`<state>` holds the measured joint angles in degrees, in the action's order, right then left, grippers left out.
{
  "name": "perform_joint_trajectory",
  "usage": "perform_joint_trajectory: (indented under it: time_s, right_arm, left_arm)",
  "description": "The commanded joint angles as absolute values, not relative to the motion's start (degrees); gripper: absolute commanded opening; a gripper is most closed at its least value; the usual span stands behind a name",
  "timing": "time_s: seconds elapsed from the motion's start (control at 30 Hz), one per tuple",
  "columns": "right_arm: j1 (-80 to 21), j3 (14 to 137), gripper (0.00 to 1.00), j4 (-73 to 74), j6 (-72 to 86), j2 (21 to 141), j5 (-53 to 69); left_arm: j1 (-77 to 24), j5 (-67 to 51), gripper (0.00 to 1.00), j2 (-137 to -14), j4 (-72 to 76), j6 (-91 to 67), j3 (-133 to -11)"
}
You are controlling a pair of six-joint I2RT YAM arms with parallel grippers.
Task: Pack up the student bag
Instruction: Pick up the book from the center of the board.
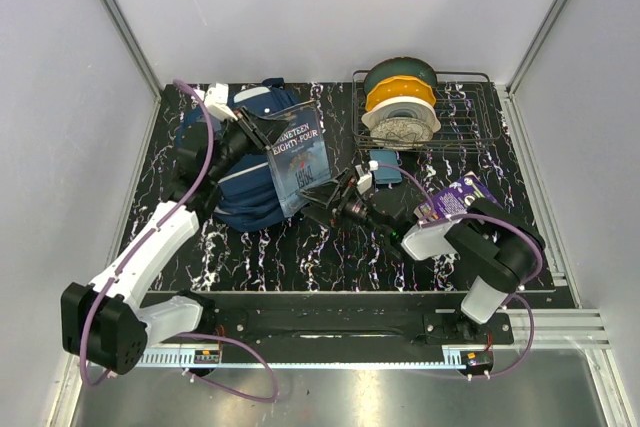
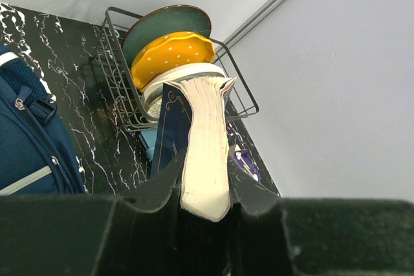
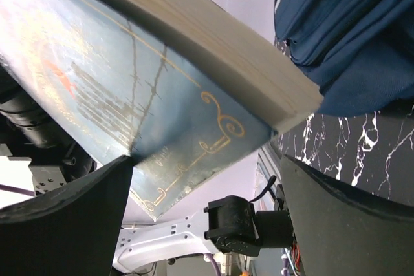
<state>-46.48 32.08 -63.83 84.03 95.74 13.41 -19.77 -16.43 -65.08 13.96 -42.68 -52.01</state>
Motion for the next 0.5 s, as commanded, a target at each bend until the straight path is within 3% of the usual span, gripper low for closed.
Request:
perform_joint_trajectory:
  time_s: [0.0, 0.3, 0.47]
  right_arm:
    - [-46.3, 31.3, 1.0, -78.7, 82.4, 98.2, 5.5]
    - [-46.3, 33.0, 0.99, -83.6, 78.0, 99.1, 2.6]
    - [-46.1, 32.9, 0.93, -84.1, 74.1, 96.4, 2.9]
  left_arm:
    - [-20.0, -18.5, 0.0, -60.9, 23.0, -48.5, -51.9]
    - [-19.6, -17.3, 0.0, -59.2, 23.0, -50.2, -49.9]
    - [-18.9, -17.9, 0.0, -58.6, 19.3, -49.3, -51.1]
